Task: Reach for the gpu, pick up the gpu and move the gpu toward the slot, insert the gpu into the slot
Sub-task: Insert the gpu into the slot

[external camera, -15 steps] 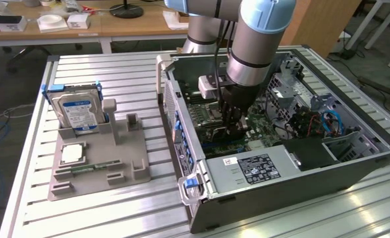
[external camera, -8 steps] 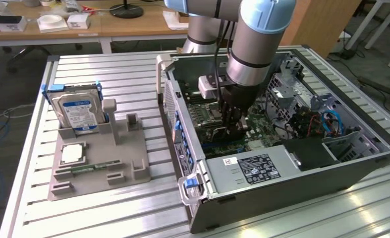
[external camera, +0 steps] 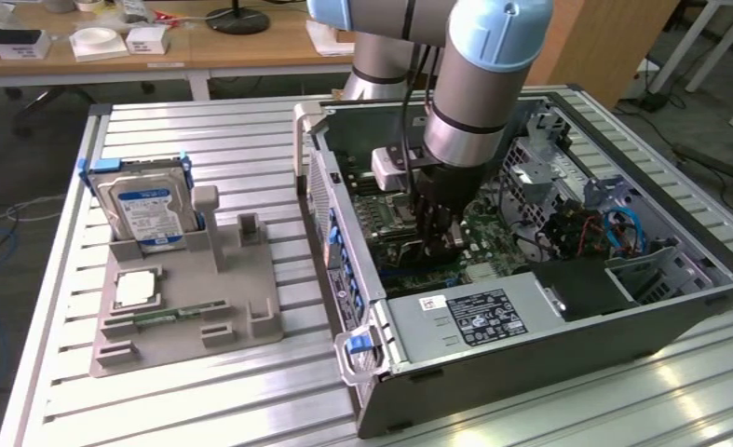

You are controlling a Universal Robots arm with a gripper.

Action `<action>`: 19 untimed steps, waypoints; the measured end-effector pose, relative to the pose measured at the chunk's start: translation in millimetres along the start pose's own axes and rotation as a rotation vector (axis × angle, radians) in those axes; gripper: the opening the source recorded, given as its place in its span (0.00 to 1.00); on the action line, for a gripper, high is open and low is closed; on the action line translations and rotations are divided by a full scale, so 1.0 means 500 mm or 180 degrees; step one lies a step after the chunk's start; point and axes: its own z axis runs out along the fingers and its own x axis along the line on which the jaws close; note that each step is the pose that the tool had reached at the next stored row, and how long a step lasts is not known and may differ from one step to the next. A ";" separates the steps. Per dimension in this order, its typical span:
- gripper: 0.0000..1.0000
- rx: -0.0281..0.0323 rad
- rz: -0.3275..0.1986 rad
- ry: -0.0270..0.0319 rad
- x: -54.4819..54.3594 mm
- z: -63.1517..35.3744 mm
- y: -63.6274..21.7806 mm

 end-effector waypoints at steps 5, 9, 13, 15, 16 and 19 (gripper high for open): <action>0.26 0.0000 0.0000 0.0000 0.000 0.000 0.000; 0.26 0.0000 0.0000 0.0000 0.000 0.000 0.000; 0.26 0.0000 0.0000 0.0000 0.000 0.000 0.000; 0.26 0.0000 0.0000 0.0000 0.000 0.000 0.000; 0.26 0.0000 0.0000 -0.0001 0.000 0.000 0.000; 0.27 0.0003 0.0000 -0.0007 0.000 0.000 0.000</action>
